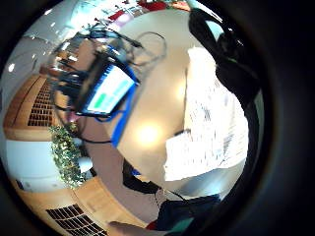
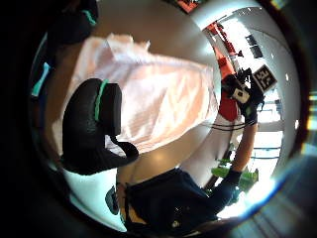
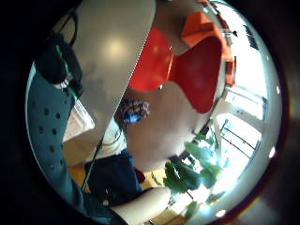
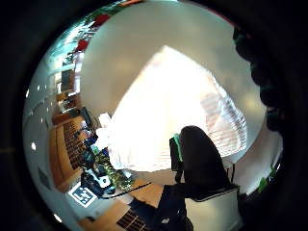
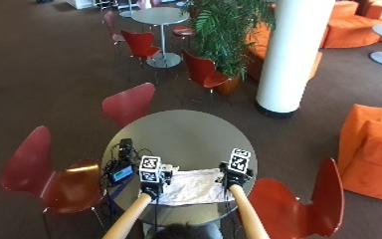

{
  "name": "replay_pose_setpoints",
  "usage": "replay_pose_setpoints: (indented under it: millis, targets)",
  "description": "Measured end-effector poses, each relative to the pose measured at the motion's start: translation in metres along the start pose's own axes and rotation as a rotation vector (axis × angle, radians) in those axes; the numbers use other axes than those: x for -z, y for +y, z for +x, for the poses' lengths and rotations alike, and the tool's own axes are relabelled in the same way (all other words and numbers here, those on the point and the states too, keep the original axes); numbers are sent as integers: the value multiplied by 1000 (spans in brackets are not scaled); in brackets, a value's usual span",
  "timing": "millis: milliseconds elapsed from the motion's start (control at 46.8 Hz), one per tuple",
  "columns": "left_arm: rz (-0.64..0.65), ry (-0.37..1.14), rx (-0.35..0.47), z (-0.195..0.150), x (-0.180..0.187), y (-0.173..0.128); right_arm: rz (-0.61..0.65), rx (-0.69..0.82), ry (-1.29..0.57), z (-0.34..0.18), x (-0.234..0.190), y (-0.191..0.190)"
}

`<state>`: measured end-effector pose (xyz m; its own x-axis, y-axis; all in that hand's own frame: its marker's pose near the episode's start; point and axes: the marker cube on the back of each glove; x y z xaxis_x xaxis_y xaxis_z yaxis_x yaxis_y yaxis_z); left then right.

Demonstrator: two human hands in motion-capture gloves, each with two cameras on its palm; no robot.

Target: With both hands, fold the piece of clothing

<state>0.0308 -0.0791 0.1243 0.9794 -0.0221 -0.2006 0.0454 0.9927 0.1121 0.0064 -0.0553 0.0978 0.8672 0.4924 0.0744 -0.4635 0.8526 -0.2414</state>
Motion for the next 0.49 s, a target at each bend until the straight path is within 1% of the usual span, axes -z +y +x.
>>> replay_pose_setpoints:
  millis: [21,64,107,150,214,320,449,491]
  targets:
    - [-18,-18,-15,9,-6,3,-26,-34,12,12,-5,-3]
    - [-42,-55,-19,19,-7,14,-42,-57,33,23,-14,-8]
    - [-47,-100,-9,22,-10,23,-23,-48,55,22,-24,-11]
    - [-64,-150,4,21,-22,28,-18,-41,83,19,-36,-10]
    - [-145,-188,46,18,-41,37,-34,-45,122,14,-48,-7]
    - [-210,-151,75,15,-60,44,-6,40,153,5,-55,-4]
    - [-260,-86,76,19,-66,46,36,38,141,3,-53,-1]
    - [-249,-94,82,18,-67,43,38,44,134,3,-53,0]
